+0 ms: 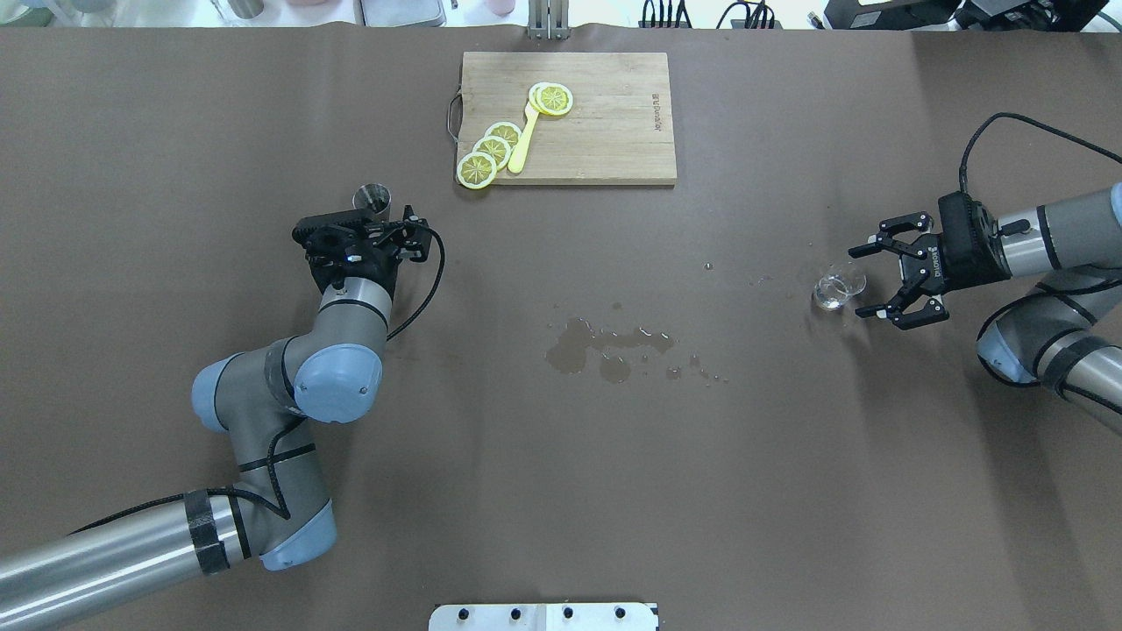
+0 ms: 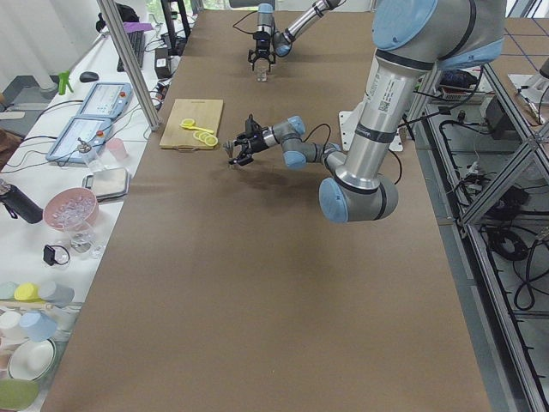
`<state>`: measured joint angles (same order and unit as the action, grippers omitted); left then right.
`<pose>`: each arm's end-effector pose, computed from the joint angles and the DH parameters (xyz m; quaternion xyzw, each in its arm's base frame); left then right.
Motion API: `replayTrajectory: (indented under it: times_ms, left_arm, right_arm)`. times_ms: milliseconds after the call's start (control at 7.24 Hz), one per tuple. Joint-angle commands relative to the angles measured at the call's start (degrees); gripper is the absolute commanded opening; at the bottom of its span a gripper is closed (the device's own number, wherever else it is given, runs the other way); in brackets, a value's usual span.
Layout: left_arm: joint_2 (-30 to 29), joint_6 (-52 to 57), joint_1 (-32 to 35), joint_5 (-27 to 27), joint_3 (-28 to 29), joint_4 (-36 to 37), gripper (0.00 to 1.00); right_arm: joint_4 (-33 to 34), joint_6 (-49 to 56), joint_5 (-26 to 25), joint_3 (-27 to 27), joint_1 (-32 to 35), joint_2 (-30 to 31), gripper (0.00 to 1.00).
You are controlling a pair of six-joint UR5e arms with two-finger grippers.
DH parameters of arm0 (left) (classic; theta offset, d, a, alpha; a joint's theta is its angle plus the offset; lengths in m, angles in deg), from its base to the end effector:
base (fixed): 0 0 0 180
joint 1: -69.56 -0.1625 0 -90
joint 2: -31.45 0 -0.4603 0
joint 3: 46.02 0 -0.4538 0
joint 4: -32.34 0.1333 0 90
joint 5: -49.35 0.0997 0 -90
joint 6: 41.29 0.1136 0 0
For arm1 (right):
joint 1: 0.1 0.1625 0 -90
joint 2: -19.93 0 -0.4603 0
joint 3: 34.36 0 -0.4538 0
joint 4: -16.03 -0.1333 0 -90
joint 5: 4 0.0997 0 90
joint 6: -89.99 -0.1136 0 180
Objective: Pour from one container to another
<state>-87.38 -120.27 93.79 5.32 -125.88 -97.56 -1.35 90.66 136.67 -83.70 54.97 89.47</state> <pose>0.6150 -0.5125 0.3764 0.4610 0.3262 -0.2822 0.7756 -0.3427 -0.5701 0.6544 0.5042 -0.4797 -0.4810 0.5331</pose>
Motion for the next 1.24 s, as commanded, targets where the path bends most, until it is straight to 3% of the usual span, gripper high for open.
replayTrajectory:
  times_ms: [0,553,1106]
  left_arm:
    - [-1.23,0.06,-0.15,2.36,2.42,0.0,0.91]
    - [-1.4,-0.46,-1.02,8.86,4.36,-0.35,0.9]
    - [-2.11,-0.47,-1.99,8.97,5.85,-0.35,0.86]
  right_arm:
    - [0.33,-0.14,-1.18,0.12,-0.93,-0.37,0.93]
    - [1.56,-1.89,-1.62,0.12,-1.72,-1.16,0.9]
    - [1.56,-4.35,-2.24,0.03,-2.25,-1.16,0.81]
